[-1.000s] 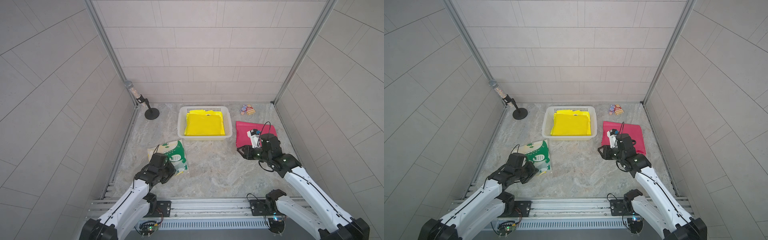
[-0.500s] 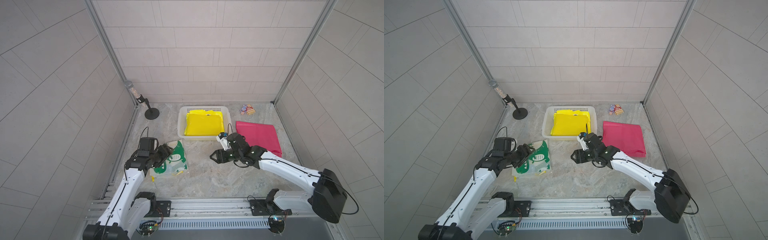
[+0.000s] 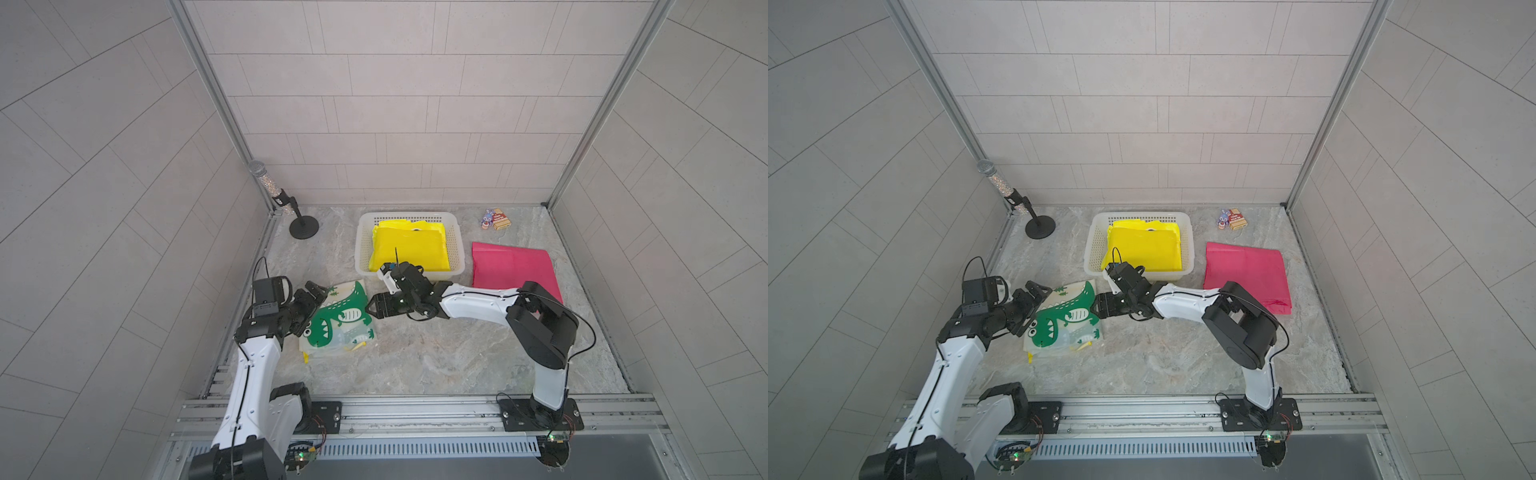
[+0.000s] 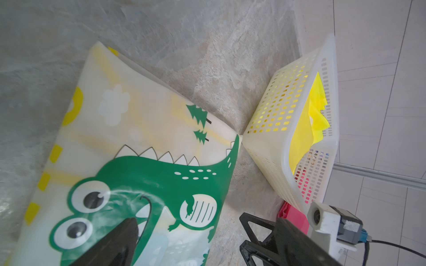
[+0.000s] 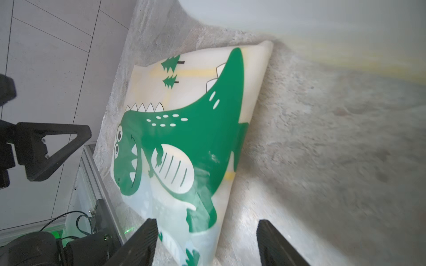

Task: Put the folded raincoat in the basket
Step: Move the raincoat to the center of the board.

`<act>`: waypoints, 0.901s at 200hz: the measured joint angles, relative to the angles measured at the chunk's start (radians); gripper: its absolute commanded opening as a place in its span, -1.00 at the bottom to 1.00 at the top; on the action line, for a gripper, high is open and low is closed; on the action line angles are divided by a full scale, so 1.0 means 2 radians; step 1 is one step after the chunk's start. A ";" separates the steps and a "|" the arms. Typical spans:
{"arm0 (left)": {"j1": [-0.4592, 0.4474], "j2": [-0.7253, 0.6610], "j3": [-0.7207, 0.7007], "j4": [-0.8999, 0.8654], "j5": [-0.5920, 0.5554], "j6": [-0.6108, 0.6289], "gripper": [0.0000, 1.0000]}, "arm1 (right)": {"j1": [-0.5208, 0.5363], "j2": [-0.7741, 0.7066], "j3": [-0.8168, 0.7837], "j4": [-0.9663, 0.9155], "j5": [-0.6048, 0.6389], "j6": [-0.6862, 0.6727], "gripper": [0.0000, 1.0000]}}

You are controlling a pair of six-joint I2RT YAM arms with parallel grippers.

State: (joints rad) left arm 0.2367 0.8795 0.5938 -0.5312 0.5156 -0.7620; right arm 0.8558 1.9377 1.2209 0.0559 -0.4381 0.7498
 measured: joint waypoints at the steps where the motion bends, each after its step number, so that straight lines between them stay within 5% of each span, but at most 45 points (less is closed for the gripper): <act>1: 0.001 0.000 -0.001 0.000 0.000 0.000 1.00 | 0.000 0.001 0.001 0.001 0.000 0.000 0.46; 61: 0.035 -0.007 -0.030 0.002 -0.014 0.000 1.00 | 0.011 0.074 0.042 0.016 -0.010 0.008 0.30; 124: 0.040 -0.013 -0.051 0.013 -0.012 -0.005 1.00 | 0.018 0.090 0.040 0.053 -0.020 0.035 -0.47; 180: 0.041 -0.026 -0.067 0.043 0.031 -0.017 1.00 | 0.019 0.055 -0.002 0.068 -0.019 0.041 -0.92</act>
State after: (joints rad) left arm 0.3187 0.8268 0.4606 -0.4458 0.5766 -0.7967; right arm 0.8940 2.0483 1.2175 0.1913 -0.4751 0.8314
